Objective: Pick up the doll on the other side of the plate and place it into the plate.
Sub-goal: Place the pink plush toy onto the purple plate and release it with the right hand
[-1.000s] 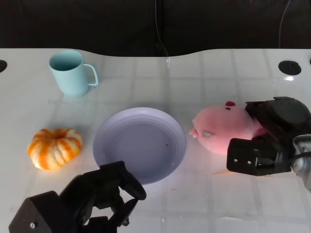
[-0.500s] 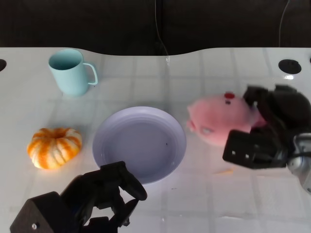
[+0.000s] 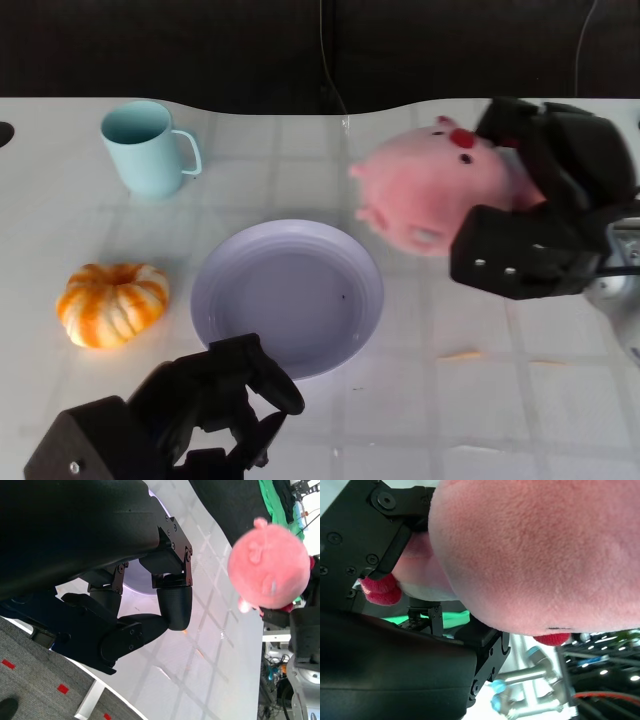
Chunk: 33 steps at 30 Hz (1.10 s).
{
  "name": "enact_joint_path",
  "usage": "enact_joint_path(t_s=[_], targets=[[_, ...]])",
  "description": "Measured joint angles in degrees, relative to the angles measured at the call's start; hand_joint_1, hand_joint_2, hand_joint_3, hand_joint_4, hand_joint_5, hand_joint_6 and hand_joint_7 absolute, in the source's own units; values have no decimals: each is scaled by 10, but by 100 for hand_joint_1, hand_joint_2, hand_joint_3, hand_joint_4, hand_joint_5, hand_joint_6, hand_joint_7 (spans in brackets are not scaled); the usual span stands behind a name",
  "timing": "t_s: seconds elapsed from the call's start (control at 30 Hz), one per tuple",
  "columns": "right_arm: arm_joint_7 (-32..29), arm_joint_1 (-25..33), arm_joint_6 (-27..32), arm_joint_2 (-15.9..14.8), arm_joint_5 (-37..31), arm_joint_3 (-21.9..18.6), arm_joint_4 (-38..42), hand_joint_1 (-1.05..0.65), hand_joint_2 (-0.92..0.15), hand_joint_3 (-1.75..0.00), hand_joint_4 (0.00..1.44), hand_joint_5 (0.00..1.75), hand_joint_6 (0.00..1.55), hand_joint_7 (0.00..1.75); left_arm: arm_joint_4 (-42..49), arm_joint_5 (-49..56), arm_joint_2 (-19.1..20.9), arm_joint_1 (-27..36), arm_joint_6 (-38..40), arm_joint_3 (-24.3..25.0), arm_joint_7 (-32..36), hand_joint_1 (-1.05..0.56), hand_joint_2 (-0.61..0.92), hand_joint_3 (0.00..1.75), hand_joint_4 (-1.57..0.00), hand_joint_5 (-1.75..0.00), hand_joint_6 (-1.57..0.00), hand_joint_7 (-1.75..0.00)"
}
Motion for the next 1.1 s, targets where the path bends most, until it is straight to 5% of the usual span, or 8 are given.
enact_joint_path(t_s=[0.27,0.53,0.63,0.8,0.9,0.97,1.0,1.1], targets=[[61,-42,-4,79,-4,52,2,-24,-39,-110,94,175,73,174,10,4,-11,-1,-3,-13,5,-24,71,87,-64,-175,-63,-141],[60,-98,-8,157,-19,84,97,-19,-44,-104,93,175,72,173,17,7,-16,1,-11,-20,10,-23,70,87,-65,-175,-61,-140],[58,-112,-10,175,-20,88,136,-20,-44,-104,90,175,74,167,17,7,-18,2,-11,-20,10,-23,70,87,-65,-175,-61,-140],[58,-130,-10,195,-20,98,183,-19,-52,-83,85,174,85,132,17,7,-18,4,-12,-20,10,-22,71,87,-64,-175,-61,-138],[69,-137,-9,199,-14,97,190,-25,-74,-32,81,141,87,65,16,7,-18,4,-12,-20,10,-23,71,86,-65,-175,-62,-138],[99,-142,-9,197,-5,96,189,-35,-87,-16,66,85,75,21,16,7,-18,4,-11,-20,10,-24,71,86,-65,-175,-62,-138],[116,-143,-9,195,-4,97,188,-37,-90,-14,65,71,73,13,16,7,-18,4,-11,-20,10,-24,71,86,-65,-175,-62,-138],[180,-146,-7,178,-3,104,168,-60,-92,-20,29,36,41,1,15,7,-18,4,-11,-20,10,-24,71,86,-66,-175,-62,-138]])
